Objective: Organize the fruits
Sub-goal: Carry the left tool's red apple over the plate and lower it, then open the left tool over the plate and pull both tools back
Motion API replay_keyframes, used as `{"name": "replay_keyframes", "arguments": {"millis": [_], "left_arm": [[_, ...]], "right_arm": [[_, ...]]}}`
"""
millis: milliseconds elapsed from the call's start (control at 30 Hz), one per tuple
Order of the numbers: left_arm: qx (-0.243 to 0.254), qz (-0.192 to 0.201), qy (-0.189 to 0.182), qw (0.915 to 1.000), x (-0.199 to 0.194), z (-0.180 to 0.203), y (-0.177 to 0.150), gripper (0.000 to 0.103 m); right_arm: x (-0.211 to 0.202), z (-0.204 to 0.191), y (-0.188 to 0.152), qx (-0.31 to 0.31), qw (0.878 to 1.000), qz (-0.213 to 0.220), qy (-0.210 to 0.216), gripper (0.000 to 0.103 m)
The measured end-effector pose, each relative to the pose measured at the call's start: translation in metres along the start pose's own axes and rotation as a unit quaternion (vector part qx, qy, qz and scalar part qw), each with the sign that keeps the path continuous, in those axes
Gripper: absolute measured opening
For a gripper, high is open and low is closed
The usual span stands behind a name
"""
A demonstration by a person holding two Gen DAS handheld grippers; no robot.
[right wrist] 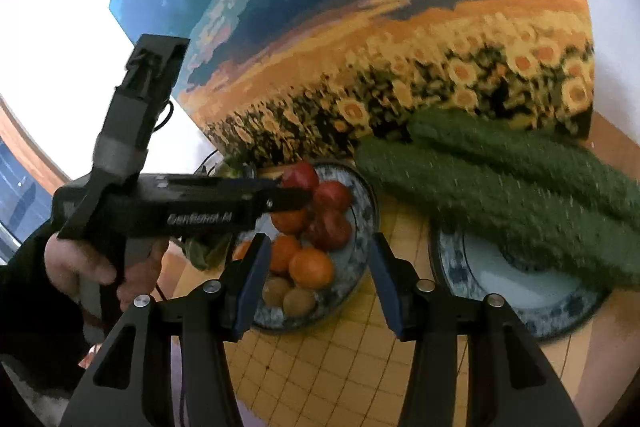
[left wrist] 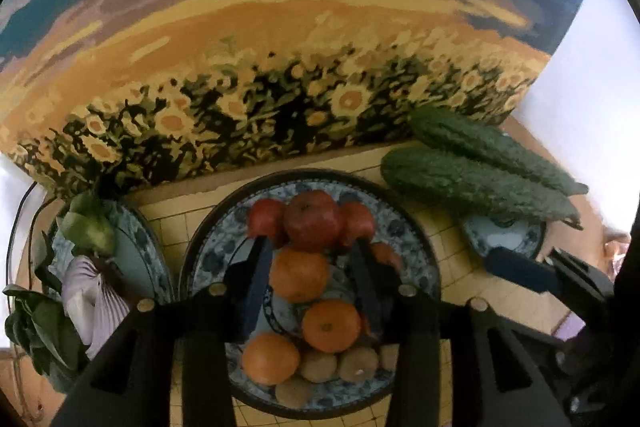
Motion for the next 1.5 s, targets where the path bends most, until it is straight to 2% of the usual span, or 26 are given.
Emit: {"name": "replay_keyframes", "arguments": {"millis": [67, 233, 300, 333, 500, 633, 800, 1433, 1500], "left_arm": [[0.000, 0.020, 0.002, 0.9998, -0.002, -0.001, -0.004, 0.044], [-0.012, 0.015, -0.017, 0.9997, -0.001, -0.006, -0.016, 0.044], [-0.013, 0.008, -0.028, 0.9995, -0.005, -0.026, -0.029, 0.044], [-0.012, 0.006, -0.034, 0.9993, -0.004, -0.027, -0.033, 0.047], [-0.017, 0.013, -0.052, 0.9984, -0.006, -0.036, -0.040, 0.048], [-0.023, 0.008, -0.047, 0.9986, -0.007, -0.040, -0.041, 0.048], [-0.025, 0.020, -0.050, 0.9983, -0.011, -0.043, -0.052, 0.048], [-0.024, 0.074, -0.034, 0.9964, -0.095, -0.059, -0.067, 0.053], [-0.025, 0.077, -0.033, 0.9961, -0.090, -0.052, -0.063, 0.053]], "right_arm": [[0.001, -0.006, 0.006, -0.011, 1.000, 0.005, -0.006, 0.051], [0.003, -0.010, 0.011, -0.014, 1.000, 0.002, -0.014, 0.051], [0.006, -0.010, 0.009, -0.013, 1.000, -0.003, -0.019, 0.051], [0.007, -0.011, 0.009, -0.013, 1.000, -0.003, -0.023, 0.051], [0.007, -0.011, 0.008, -0.007, 1.000, 0.005, -0.026, 0.051], [0.009, -0.012, 0.007, -0.006, 1.000, -0.001, -0.030, 0.051], [0.007, -0.020, 0.008, -0.012, 0.999, 0.000, -0.031, 0.051], [-0.045, -0.058, 0.005, -0.036, 0.998, 0.030, -0.048, 0.051], [-0.052, -0.064, 0.004, -0.040, 0.997, 0.034, -0.049, 0.051]]}}
Point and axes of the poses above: each gripper's, at about its wrist camera, not at the fingertips, and x roughly the way its jaws point, z to its right, y to its top, the point moved 1 cm from there along x, roughly the way its jaws point, and after that the axes turned 2 degrees about -z, right-handed, at the moved point
